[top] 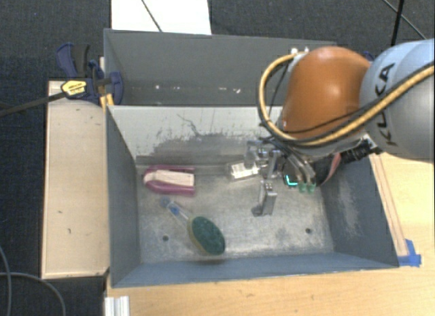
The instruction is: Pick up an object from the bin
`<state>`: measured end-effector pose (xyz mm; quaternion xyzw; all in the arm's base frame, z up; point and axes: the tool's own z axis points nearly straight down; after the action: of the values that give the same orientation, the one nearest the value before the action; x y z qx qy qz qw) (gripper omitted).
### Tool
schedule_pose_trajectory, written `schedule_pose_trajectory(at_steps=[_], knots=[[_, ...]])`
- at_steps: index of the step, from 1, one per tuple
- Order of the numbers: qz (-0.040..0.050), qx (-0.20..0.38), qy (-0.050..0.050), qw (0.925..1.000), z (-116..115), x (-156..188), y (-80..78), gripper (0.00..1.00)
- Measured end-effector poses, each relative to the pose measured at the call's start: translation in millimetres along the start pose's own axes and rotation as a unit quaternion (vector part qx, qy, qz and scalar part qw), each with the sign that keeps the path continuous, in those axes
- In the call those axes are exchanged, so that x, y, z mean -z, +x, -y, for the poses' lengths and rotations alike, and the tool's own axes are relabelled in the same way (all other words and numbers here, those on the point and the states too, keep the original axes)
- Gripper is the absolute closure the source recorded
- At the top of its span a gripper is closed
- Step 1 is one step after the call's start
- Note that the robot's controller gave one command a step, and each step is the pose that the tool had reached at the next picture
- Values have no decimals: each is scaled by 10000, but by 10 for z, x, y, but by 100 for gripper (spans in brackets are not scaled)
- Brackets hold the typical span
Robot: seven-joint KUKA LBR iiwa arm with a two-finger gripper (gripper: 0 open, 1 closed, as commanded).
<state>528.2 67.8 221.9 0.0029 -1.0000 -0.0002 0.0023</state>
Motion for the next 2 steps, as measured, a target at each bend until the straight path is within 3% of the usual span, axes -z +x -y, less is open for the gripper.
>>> schedule_pose_trajectory(at_steps=[1,2], knots=[[-11,-677,13,9977,-626,-1543,70,0],[83,88,-11,9999,-746,-1493,416,0]])
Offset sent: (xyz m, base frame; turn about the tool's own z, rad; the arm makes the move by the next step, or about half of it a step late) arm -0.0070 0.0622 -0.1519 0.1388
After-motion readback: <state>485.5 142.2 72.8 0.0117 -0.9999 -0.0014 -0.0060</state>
